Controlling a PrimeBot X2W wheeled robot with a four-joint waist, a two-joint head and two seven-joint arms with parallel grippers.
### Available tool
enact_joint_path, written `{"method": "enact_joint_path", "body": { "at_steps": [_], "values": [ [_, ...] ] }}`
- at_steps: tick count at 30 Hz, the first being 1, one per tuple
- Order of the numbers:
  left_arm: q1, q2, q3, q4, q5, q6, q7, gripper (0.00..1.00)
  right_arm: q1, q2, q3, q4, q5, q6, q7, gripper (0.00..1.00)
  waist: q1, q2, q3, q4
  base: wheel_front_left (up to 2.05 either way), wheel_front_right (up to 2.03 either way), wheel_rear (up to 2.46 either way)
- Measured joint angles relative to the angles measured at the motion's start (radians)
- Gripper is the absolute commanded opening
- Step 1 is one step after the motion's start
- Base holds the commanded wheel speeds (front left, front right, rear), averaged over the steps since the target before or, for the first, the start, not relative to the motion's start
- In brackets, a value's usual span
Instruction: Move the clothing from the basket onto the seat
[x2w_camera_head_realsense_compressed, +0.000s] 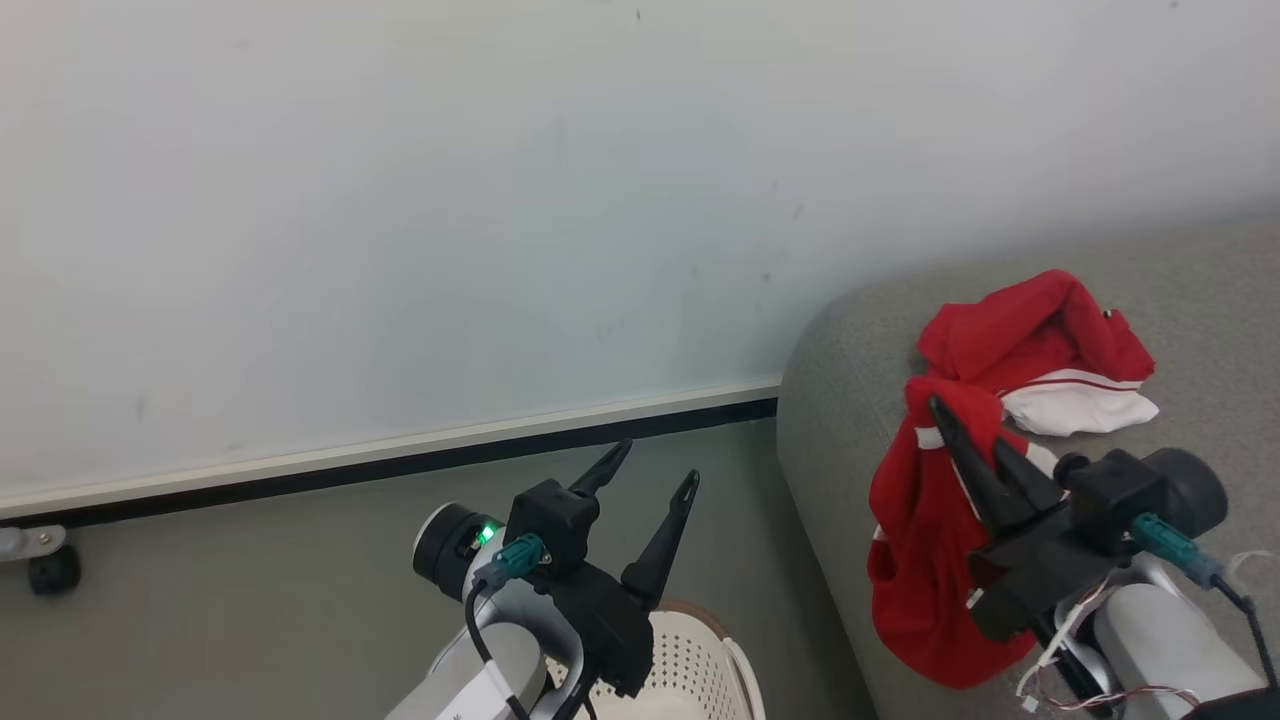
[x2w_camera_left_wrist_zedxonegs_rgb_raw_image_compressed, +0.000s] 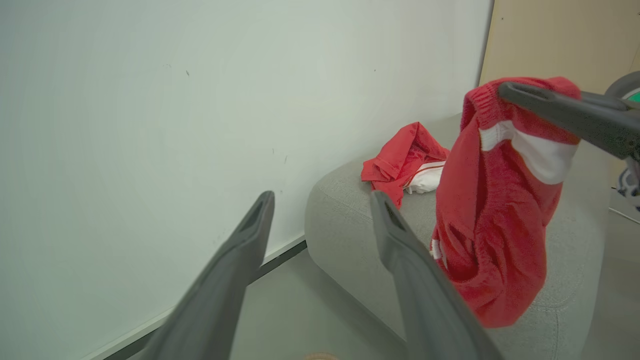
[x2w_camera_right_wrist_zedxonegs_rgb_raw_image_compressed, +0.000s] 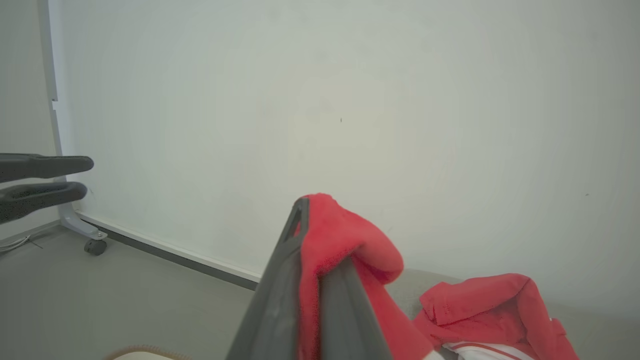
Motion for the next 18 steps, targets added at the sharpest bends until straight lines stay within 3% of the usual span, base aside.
{"method": "enact_joint_path", "body": {
  "at_steps": [7,18],
  "values": [
    [0.051,-0.001,-0.005,-0.011,-0.001,0.000,-0.004,1.00,0.042,-0.091,-0.069,-0.092,0.000,-0.034,0.000,0.00,0.0000,0.0000,0.004,-0.077,0.00,0.00,0.00],
    [0.066,-0.007,-0.042,-0.051,0.000,0.008,-0.005,1.00,0.000,-0.170,-0.111,-0.207,0.002,-0.032,0.046,0.00,-0.0001,0.0000,0.038,-0.207,0.00,0.00,0.00]
  ]
}}
